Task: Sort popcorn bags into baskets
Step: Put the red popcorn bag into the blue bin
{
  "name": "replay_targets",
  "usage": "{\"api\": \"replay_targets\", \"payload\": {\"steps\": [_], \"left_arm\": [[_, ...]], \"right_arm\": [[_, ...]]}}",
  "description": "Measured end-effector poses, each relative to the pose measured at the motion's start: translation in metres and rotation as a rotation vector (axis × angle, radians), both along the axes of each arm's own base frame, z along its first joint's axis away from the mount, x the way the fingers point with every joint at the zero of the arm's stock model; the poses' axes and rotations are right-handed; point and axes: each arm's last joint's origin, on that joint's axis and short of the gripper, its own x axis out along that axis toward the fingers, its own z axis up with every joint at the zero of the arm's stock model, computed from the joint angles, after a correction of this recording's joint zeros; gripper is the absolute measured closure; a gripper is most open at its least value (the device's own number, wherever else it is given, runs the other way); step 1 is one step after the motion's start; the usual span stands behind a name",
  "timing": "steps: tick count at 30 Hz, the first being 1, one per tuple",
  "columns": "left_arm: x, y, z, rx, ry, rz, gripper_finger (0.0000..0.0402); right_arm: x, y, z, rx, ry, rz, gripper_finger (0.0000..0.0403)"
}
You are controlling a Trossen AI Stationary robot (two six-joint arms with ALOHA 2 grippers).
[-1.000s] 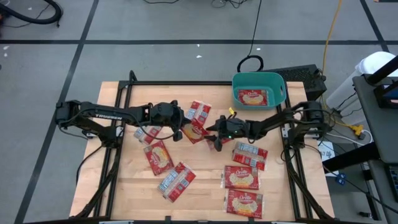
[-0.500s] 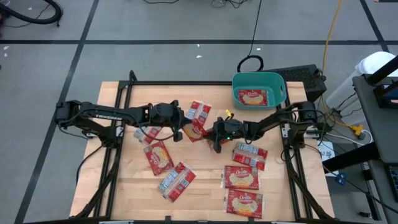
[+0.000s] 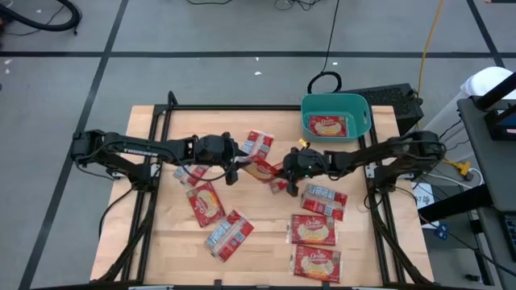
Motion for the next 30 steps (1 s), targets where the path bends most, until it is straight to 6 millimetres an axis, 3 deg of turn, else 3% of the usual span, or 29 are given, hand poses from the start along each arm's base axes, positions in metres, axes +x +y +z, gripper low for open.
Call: {"api": "replay_targets", "payload": {"steps": [9,17,23,30], "left_arm": [[0.009,-0.009,0.0,-0.013,-0.063,-0.024,0.0166],[0.036,-0.009,-0.025,0.037,-0.128,-0.115,0.016],[0.053,-0.003,-0.051,0.014,-0.162,-0.161,0.0212],[0.053,0.009,-0.055,0.011,-0.161,-0.161,0.0348]], "right_arm": [[-0.032,-0.005,0.032,-0.052,0.061,0.041,0.0395],[-0.045,-0.006,0.026,-0.045,0.182,0.104,0.0391],[-0.041,-0.006,0.03,-0.058,0.131,0.099,0.039],[-0.04,-0.008,0.032,-0.111,0.114,0.069,0.039]]}}
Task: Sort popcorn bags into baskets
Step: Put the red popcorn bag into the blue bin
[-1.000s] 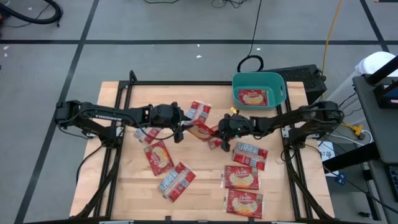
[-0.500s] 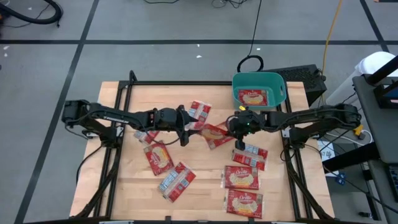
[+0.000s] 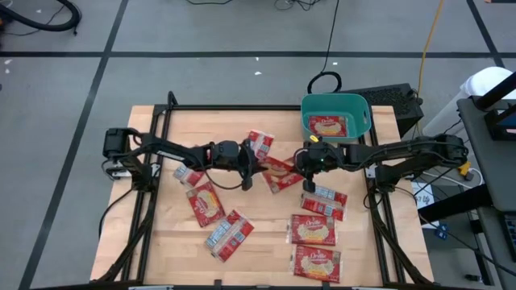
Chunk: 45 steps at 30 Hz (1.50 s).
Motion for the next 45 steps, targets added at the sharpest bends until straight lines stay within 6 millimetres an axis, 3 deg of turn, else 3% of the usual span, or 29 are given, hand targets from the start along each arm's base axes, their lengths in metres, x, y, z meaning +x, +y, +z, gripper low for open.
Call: {"api": "replay_targets", "payload": {"steps": [3,8,15,23,29,35,41,45], "left_arm": [[-0.003,0.008,0.002,-0.022,0.006,-0.055,0.0384],[-0.009,0.02,0.003,-0.065,0.045,-0.055,0.0371],[-0.024,0.03,0.005,-0.093,0.082,-0.109,0.0386],[-0.064,0.046,0.012,-0.054,0.006,-0.016,0.0386],[-0.094,0.04,-0.006,-0.105,-0.105,0.033,0.0383],[-0.111,0.027,-0.02,-0.076,-0.192,0.08,0.0386],[-0.109,0.024,-0.015,-0.024,-0.255,0.067,0.0379],[-0.107,0.022,-0.012,0.005,-0.282,0.05,0.0379]], "right_arm": [[0.0,0.0,-0.001,0.012,-0.023,-0.013,0.039],[-0.002,0.002,-0.01,0.045,-0.132,-0.071,0.0381],[-0.007,0.006,-0.019,0.036,-0.23,-0.168,0.0327],[-0.005,0.005,-0.011,-0.006,-0.339,-0.24,0.0283],[0.004,0.002,-0.012,-0.018,-0.418,-0.24,0.027],[0.019,0.001,-0.024,-0.019,-0.493,-0.238,0.0269],[0.03,-0.007,-0.036,-0.039,-0.563,-0.255,0.0268],[0.039,-0.011,-0.032,-0.055,-0.581,-0.21,0.0267]]}}
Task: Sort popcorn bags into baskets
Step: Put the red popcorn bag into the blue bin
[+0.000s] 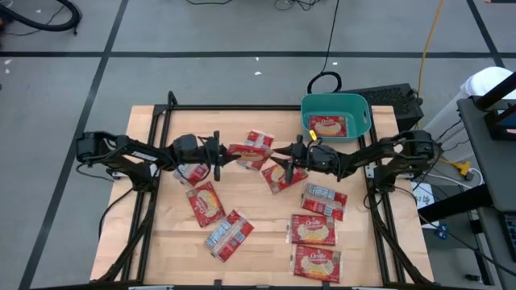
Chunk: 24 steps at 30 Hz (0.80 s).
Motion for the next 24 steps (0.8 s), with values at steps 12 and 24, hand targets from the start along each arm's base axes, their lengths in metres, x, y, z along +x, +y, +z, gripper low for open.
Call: {"api": "replay_targets", "payload": {"steps": [12,24], "left_arm": [[0.007,-0.001,0.004,0.013,-0.073,-0.008,0.0375],[0.026,0.002,0.002,0.007,-0.059,0.01,0.037]], "right_arm": [[0.011,-0.006,0.014,-0.085,-0.022,0.046,0.0282],[0.008,-0.008,0.014,-0.119,0.019,0.084,0.0383]]}}
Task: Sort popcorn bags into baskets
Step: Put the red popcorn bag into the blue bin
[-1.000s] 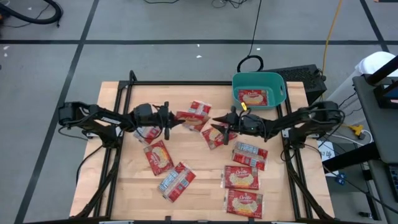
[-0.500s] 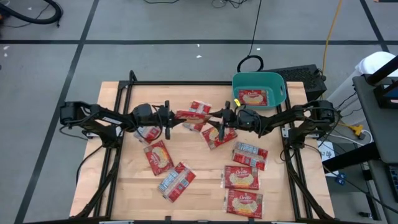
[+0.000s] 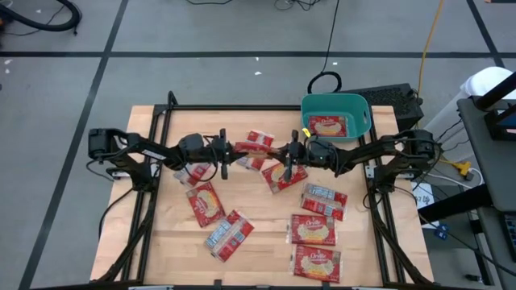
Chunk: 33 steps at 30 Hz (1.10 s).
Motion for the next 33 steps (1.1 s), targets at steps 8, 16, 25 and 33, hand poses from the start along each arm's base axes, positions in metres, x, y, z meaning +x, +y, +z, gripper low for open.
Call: {"api": "replay_targets", "payload": {"steps": [8,16,25,33], "left_arm": [[0.0,0.001,-0.012,-0.059,0.123,0.067,0.0267],[-0.001,0.002,-0.014,-0.075,0.138,0.152,0.0165],[-0.001,0.002,-0.014,-0.07,0.142,0.185,0.0151],[-0.001,0.003,-0.015,-0.064,0.15,0.191,0.0185]], "right_arm": [[-0.028,-0.003,0.015,0.016,0.234,-0.021,0.0395],[-0.085,-0.013,0.063,-0.019,0.328,-0.164,0.0393],[-0.14,-0.03,0.132,-0.105,0.461,-0.369,0.0392],[-0.159,-0.052,0.155,-0.048,0.576,-0.437,0.0392]]}}
